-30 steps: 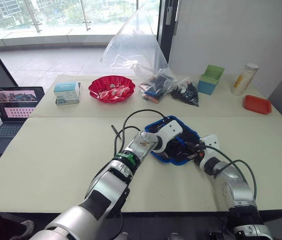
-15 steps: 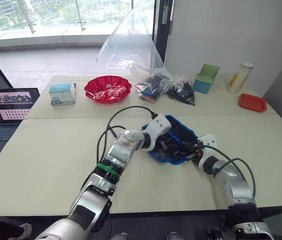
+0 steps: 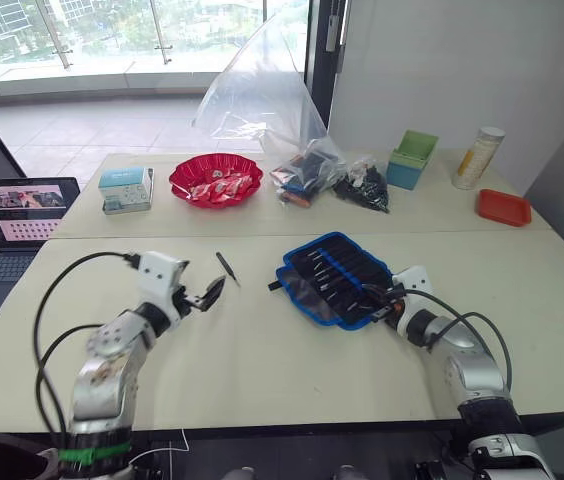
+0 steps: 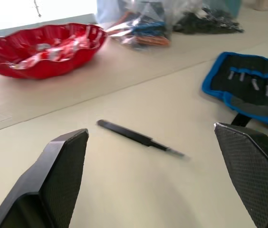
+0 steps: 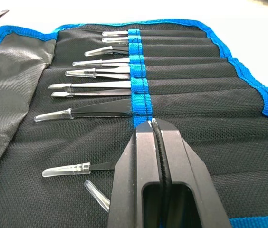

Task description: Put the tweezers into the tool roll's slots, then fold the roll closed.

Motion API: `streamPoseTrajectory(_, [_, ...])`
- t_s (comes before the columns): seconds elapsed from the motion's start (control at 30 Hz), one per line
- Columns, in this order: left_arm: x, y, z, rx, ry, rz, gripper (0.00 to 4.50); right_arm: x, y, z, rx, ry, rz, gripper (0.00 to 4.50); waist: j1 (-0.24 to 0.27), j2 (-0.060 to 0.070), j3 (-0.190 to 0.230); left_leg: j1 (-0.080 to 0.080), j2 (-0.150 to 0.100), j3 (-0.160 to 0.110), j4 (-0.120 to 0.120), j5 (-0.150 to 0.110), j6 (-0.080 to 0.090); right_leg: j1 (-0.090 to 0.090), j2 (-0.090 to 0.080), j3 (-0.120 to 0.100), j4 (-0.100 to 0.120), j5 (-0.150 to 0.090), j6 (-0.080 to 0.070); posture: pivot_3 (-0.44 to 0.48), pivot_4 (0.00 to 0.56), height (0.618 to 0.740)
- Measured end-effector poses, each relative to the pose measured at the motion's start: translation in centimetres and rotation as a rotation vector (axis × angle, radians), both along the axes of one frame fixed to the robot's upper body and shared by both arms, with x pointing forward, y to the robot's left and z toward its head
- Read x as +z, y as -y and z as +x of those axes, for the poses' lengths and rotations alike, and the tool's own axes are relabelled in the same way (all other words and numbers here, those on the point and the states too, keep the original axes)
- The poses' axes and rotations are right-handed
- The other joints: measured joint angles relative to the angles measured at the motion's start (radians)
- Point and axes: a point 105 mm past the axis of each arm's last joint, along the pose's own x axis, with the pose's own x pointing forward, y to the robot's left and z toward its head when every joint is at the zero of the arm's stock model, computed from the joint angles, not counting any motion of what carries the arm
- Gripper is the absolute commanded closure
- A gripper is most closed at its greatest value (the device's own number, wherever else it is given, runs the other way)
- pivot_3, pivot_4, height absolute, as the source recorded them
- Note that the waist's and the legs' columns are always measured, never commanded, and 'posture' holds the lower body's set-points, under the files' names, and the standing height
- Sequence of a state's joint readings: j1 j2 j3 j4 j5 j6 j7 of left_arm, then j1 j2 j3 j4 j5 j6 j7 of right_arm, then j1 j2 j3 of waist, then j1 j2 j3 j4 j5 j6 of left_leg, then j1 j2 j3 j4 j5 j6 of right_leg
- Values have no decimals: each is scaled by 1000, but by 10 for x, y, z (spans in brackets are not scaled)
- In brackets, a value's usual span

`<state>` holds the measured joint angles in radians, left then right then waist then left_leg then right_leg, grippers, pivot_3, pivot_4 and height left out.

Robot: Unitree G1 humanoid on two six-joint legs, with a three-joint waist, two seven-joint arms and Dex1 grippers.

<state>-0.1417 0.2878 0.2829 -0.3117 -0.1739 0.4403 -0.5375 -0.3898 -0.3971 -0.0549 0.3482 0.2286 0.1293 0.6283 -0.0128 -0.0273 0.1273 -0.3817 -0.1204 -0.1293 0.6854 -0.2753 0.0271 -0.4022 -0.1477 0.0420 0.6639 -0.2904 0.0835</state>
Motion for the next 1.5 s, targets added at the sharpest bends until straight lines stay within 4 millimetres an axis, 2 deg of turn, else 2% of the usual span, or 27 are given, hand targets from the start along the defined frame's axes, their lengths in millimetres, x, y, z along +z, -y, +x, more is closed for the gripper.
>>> streamPoseTrajectory(0.1, [-17, -12, -23, 75, -15, -55, 19, 0, 0, 1, 2, -1, -5, 4500, 1, 0, 0, 1, 0, 0, 0, 0, 0, 0, 0, 0, -1, 0, 0, 0, 150, 740])
streamPoseTrajectory(0.2, [-43, -25, -49, 193, -58, -194, 19, 0, 0, 3, 8, -1, -13, 4500, 1, 0, 0, 2, 0, 0, 0, 0, 0, 2, 0, 0, -1, 0, 0, 0, 150, 740])
streamPoseTrajectory(0.37, [-78, -44, -93, 326, -130, -217, 19, -2, 0, 4, 18, -8, -12, 4500, 1, 0, 0, 6, 1, 2, -3, -2, 2, 6, 0, 1, -4, 0, 0, 0, 150, 740])
streamPoseTrajectory(0.4, [-80, -46, -98, 337, -127, -219, 19, -2, 1, 4, 13, -10, -12, 4500, 4, -1, 0, 8, 1, 2, -5, -3, 3, 9, 0, 0, -6, 0, 0, 0, 150, 740])
streamPoseTrajectory(0.5, [-76, -51, -102, 362, -97, -196, 19, -4, 2, 5, 10, -16, -16, 4500, 12, 0, 0, 13, 2, 2, -8, -6, 10, 14, 1, -1, -17, 0, 0, 0, 150, 740])
streamPoseTrajectory(0.83, [-70, -52, -100, 372, -79, -162, 19, -2, 0, 7, 31, -15, -16, 4500, 9, 0, 0, 13, 3, 3, -8, -6, 9, 14, 1, 0, -16, 0, 0, 0, 150, 740])
streamPoseTrajectory(0.93, [-69, -51, -99, 386, -73, -210, 19, -2, 1, 7, 30, -15, -17, 4500, 9, 0, 0, 13, 3, 3, -8, -6, 9, 14, 1, 0, -16, 0, 0, 0, 150, 740])
streamPoseTrajectory(1.03, [-61, -45, -83, 360, -58, -218, 19, -2, 2, 7, 25, -15, -19, 4500, 15, 0, 1, 13, 3, 2, -8, -6, 9, 13, 2, -1, -16, 0, 0, 0, 150, 740])
streamPoseTrajectory(1.17, [-43, -26, -42, 298, -56, -216, 19, -2, 1, 7, 21, -12, -19, 4500, 17, 0, 0, 13, 3, 3, -8, -3, 3, 14, 2, 0, -16, 0, -1, 0, 150, 740])
streamPoseTrajectory(1.37, [-14, 7, 7, 252, -32, -308, 19, 0, 1, 3, 12, -2, -20, 4500, 15, -1, 0, 11, 3, 3, -8, -3, 3, 14, 1, 0, -14, 1, -1, 0, 150, 740])
streamPoseTrajectory(1.5, [-9, 31, 32, 231, -61, -258, 19, -1, 2, 0, 1, -2, -20, 4500, 15, -1, 0, 11, 3, 3, -8, -3, 3, 14, 1, -1, -15, 1, 0, 0, 150, 740])
